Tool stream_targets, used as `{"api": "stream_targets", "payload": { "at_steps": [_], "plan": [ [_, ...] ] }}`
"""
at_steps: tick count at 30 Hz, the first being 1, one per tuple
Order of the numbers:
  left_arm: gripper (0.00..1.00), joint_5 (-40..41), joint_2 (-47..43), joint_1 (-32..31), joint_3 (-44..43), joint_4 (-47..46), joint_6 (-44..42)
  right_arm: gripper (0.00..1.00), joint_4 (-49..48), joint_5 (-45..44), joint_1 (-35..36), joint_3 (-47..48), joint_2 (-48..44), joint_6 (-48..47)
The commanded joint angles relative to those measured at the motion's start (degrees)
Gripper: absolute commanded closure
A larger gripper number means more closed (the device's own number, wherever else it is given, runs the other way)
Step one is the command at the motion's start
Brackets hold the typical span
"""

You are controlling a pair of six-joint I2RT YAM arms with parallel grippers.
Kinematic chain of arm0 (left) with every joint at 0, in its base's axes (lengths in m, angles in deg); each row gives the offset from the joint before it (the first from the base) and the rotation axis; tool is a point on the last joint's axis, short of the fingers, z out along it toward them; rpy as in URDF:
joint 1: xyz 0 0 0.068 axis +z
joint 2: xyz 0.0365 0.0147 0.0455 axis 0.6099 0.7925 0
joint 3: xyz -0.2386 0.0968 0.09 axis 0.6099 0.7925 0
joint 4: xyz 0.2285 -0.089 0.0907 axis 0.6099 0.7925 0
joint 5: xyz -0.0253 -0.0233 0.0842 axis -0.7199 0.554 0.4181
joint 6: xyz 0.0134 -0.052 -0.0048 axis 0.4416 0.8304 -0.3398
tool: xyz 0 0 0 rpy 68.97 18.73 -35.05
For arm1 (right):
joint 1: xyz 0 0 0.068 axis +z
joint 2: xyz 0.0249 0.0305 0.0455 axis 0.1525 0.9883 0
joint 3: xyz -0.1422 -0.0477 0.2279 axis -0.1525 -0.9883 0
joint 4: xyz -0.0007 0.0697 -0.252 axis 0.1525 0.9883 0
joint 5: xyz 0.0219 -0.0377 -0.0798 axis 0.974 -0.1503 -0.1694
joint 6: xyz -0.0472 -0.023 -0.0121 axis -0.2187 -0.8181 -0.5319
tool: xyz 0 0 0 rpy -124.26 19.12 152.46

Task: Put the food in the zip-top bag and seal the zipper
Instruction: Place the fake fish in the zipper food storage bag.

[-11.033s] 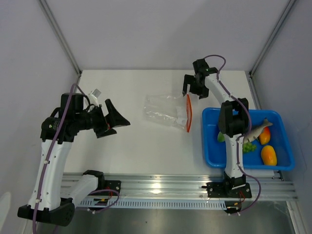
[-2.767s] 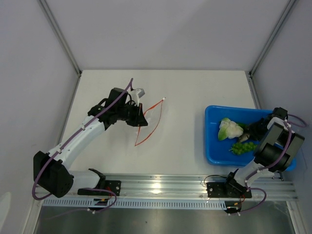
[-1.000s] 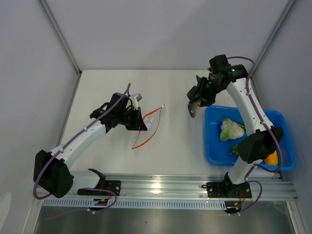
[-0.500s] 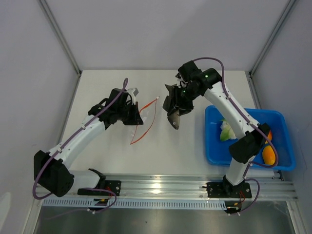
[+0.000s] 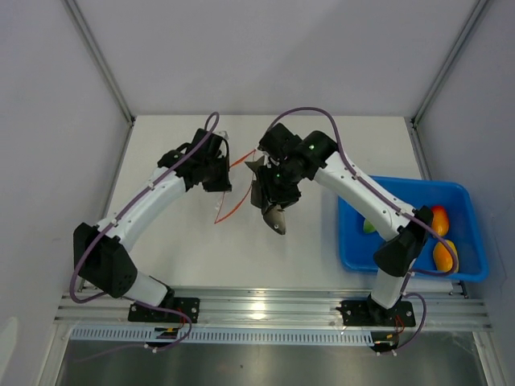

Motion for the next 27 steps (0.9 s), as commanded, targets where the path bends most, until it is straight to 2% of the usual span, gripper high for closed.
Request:
{"api": "stream_targets", "payload": {
  "at_steps": [1, 11, 18, 27],
  "plan": [
    [0.99, 1.78, 0.24, -0.22, -1.76, 2.03, 1.56, 1.00, 10.61, -1.52, 0.07, -0.18, 0.51, 0.33],
    [1.00, 1.52, 1.82, -1.80, -3.25, 1.68, 2.09, 1.00, 10.52, 2.43, 2.70, 1.66, 5.43, -1.43],
    [0.99, 1.61, 1.82, -2.51, -2.90, 2.21, 1.73, 1.00, 10.61, 0.59, 2.88, 1.40, 7.98, -0.46],
    [0.99, 0.73, 1.91, -3.38, -1.93, 2.47, 1.91, 1.00, 10.52, -1.17, -0.45, 0.08, 10.87, 2.44]
  ]
}}
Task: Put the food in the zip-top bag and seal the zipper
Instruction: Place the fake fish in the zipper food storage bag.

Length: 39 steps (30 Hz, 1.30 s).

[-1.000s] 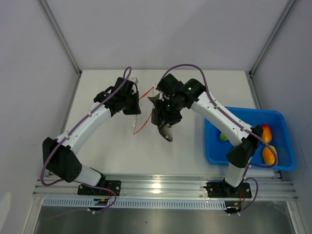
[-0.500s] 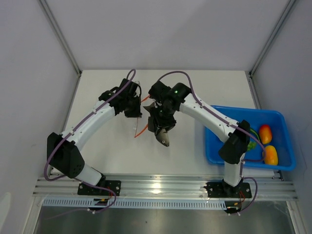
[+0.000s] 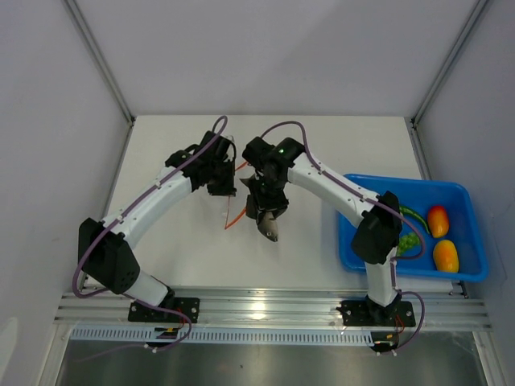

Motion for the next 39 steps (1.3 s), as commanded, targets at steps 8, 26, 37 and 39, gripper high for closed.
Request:
{"api": "stream_targets", "payload": {
  "at_steps": [8, 26, 37, 39],
  "plan": [
    [0.99, -5.51, 4.11, -1.68, -1.32, -1.01, 1.67, 1.00, 7.21, 1.56, -5.07, 1.92, 4.51, 0.71],
    [1.00, -22.58, 12.46, -1.95, -3.52, -2.85, 1.94, 1.00, -1.14, 0.50, -7.35, -6.51, 3.46, 0.09],
    [0.99, -29.26, 12.73, -2.12, -3.43, -5.40, 3.43, 1.00, -6.50, 2.96, -11.65, -7.47, 1.18, 3.60],
    [1.00, -30.31, 12.20, -2.12, -3.52, -6.28, 3.52, 1.00, -8.69, 5.33, -12.71, -8.18, 0.30, 4.39]
  ]
}}
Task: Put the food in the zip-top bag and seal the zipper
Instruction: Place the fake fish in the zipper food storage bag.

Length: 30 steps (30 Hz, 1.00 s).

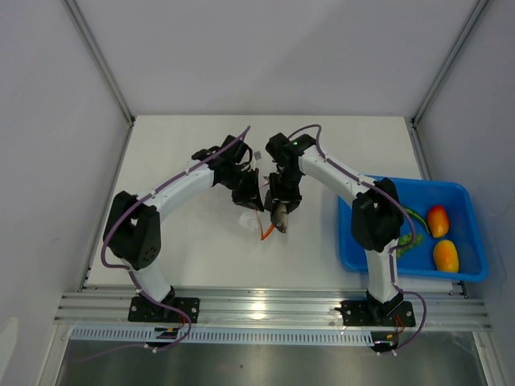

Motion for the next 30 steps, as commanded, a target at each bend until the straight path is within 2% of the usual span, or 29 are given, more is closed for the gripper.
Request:
{"api": "stream_targets", "payload": {
  "at_steps": [1, 9, 17, 20, 21, 22, 24, 26, 27, 29, 30],
  "plan": [
    [0.99, -4.24, -0.65, -0.57, -2.10, -2.67, 1.38, 1.00, -3.96, 3.69, -2.72, -0.97, -4.55, 3.34],
    [0.99, -11.00, -1.79, -0.57, -0.08, -8.47, 4.80, 1.00, -8.97, 10.02, -4.84, -2.38, -5.08, 8.27],
    [0.99, -16.98, -1.01, -0.66, -0.68, -14.19, 9.81, 1.00, -10.29, 9.15, -5.36, -2.11, -5.52, 13.20],
    [0.99, -17.69, -0.91, -0.57, -1.39, -14.28, 10.25, 0.89, -9.94, 7.48, -5.45, -2.03, -6.22, 13.02],
    [0.99, -17.60, -1.00, -0.49, -1.48, -14.28, 10.25, 0.84, -9.85, 7.13, -5.37, -2.03, -6.49, 12.94],
    [0.99, -17.78, -1.00, -0.40, -1.39, -14.19, 10.43, 0.74, -9.50, 6.35, -5.19, -2.03, -7.01, 12.59],
    [0.99, -18.39, -0.83, -0.22, -1.39, -14.28, 10.61, 0.63, -9.24, 5.99, -5.19, -2.03, -7.54, 11.97],
    [0.99, -18.83, -0.65, 0.04, -1.57, -14.28, 10.61, 0.57, -8.10, 5.20, -5.19, -1.68, -8.16, 10.92],
    [0.99, -19.01, -0.65, 0.13, -1.57, -14.36, 10.61, 0.50, -7.75, 4.93, -5.10, -1.68, -8.51, 10.65],
    [1.00, -19.36, -0.56, 0.66, -1.57, -14.28, 10.69, 0.44, -6.87, 3.62, -5.10, -1.68, -9.82, 9.95],
    [0.99, -19.62, -0.56, 0.92, -1.74, -14.54, 10.78, 0.35, -6.69, 3.27, -5.10, -1.68, -10.35, 9.77]
  ]
}}
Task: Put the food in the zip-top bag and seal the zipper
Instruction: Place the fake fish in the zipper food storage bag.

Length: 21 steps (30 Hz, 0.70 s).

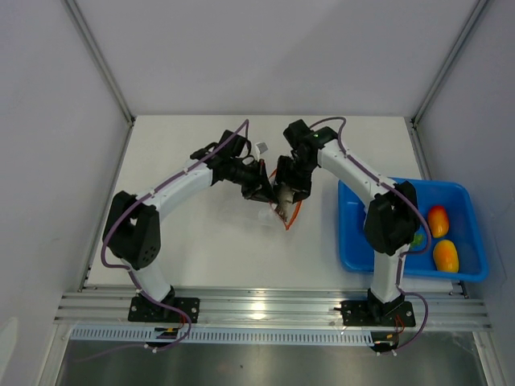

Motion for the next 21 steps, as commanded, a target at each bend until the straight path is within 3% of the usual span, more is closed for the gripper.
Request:
{"api": "stream_targets", "payload": {
  "at_steps": [1, 4, 14, 16, 21],
  "plan": [
    [0.99, -3.21, -0.54, 0.74, -1.75, -3.35, 1.71, 0.34, 0.00, -0.21, 0.87, 0.77, -5.11, -0.57],
    [0.99, -4.61, -0.37, 1.36, -1.83, -4.40, 2.67, 0.27, 0.36, 0.13, 0.78, 0.95, -6.25, -1.27],
    [1.00, -7.08, -0.54, 2.33, -2.98, -5.46, 3.73, 0.27, 5.53, -4.08, -0.27, 8.41, -8.80, -3.64],
    [0.99, -7.69, -0.63, 2.51, -2.88, -5.46, 3.56, 0.28, 7.03, -4.61, -1.15, 7.81, -10.38, -4.35],
    [0.99, -8.13, -1.24, 2.95, -2.71, -5.37, 3.21, 0.44, 4.85, -0.31, -3.97, -2.80, -14.59, -4.44]
  ]
}}
